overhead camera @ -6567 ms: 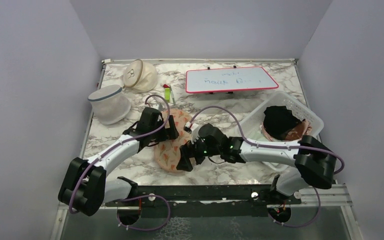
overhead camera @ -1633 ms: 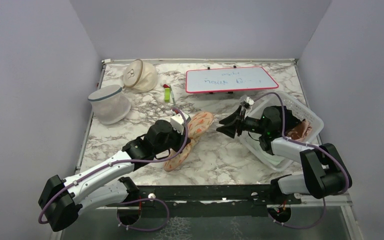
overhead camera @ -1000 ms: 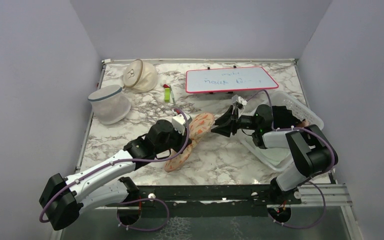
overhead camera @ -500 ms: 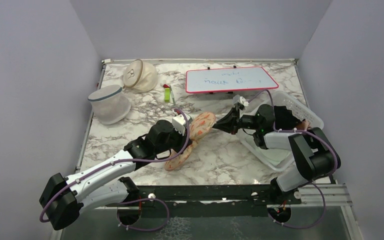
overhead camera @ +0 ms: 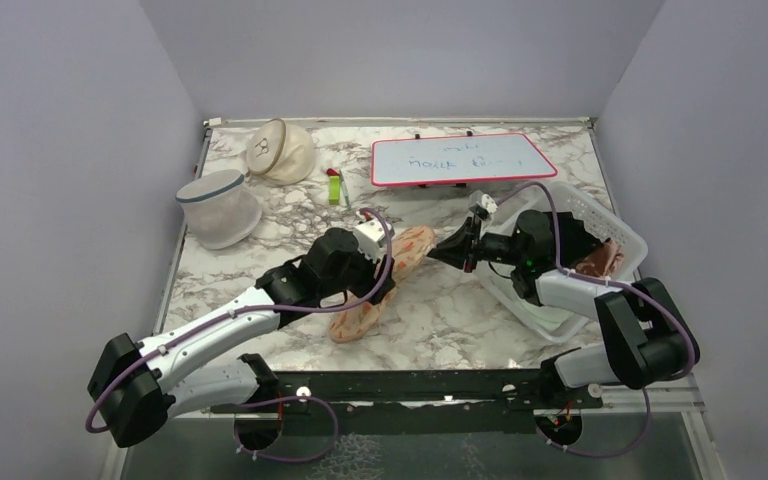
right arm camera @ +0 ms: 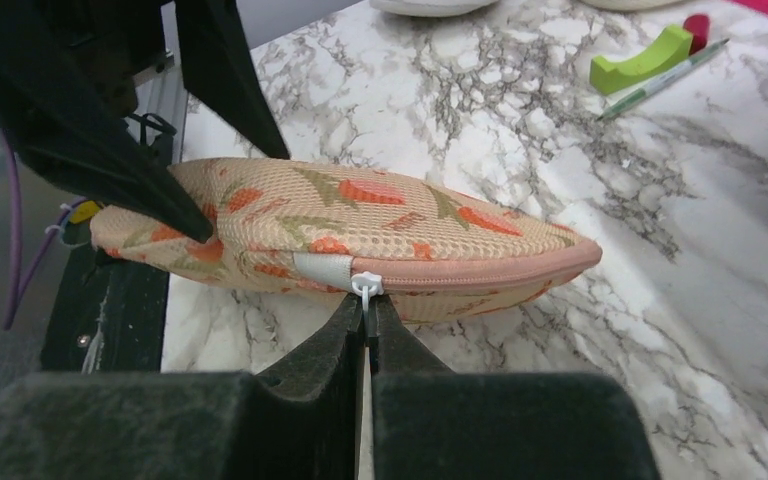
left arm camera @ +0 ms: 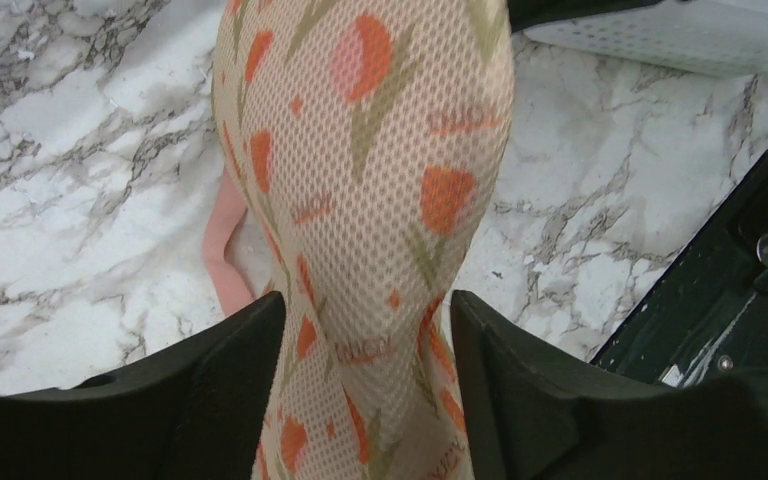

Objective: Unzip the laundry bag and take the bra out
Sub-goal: Unzip the laundry bag at the center of the board.

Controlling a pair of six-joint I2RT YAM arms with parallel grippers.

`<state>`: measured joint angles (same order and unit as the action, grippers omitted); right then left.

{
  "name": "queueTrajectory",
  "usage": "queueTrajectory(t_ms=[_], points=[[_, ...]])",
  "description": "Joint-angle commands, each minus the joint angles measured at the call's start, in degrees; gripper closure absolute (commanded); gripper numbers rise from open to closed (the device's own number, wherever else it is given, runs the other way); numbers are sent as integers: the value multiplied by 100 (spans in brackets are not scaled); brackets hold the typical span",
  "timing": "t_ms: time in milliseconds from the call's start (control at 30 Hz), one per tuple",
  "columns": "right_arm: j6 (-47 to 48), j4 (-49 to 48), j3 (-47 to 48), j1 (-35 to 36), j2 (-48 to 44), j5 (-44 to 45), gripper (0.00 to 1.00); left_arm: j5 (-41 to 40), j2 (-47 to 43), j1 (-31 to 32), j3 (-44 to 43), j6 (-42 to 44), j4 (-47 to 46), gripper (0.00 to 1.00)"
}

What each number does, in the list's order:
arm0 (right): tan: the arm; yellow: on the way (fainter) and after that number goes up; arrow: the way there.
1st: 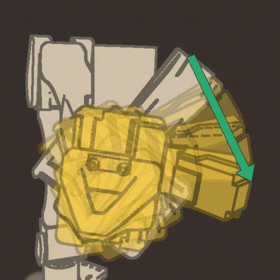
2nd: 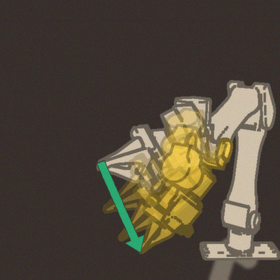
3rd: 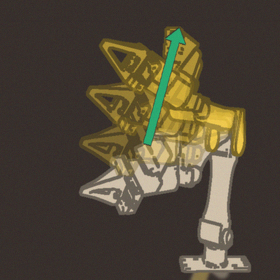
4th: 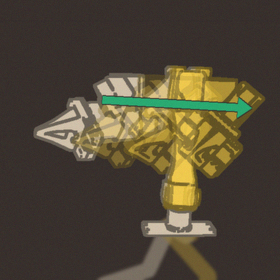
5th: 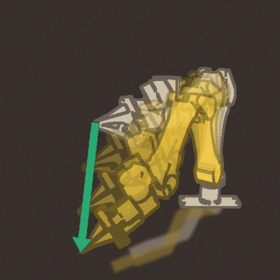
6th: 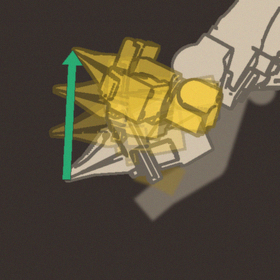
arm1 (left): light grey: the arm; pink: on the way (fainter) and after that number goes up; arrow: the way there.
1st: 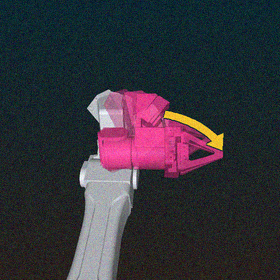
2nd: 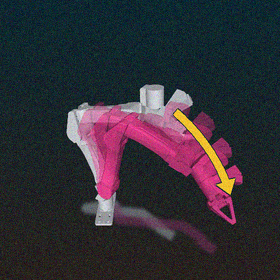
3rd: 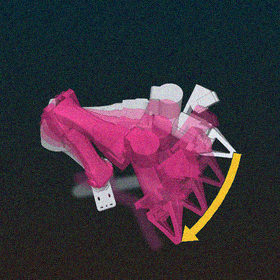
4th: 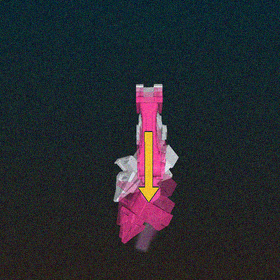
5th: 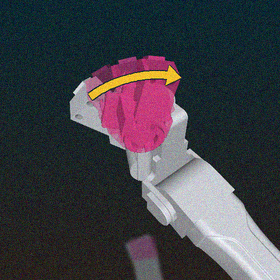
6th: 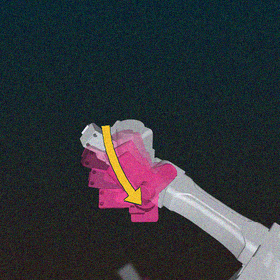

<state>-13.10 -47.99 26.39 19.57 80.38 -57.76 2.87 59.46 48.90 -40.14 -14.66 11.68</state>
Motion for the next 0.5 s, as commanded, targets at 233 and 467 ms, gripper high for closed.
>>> queueTrajectory(t_ms=[233,467], points=[[13,1053,-145,559,-432,528,99,-1080,1011,1024,-1319,235,301,40],[61,900,-348,582,-591,443,99,-1591,1466,1025,-1544,-218,341,65]])
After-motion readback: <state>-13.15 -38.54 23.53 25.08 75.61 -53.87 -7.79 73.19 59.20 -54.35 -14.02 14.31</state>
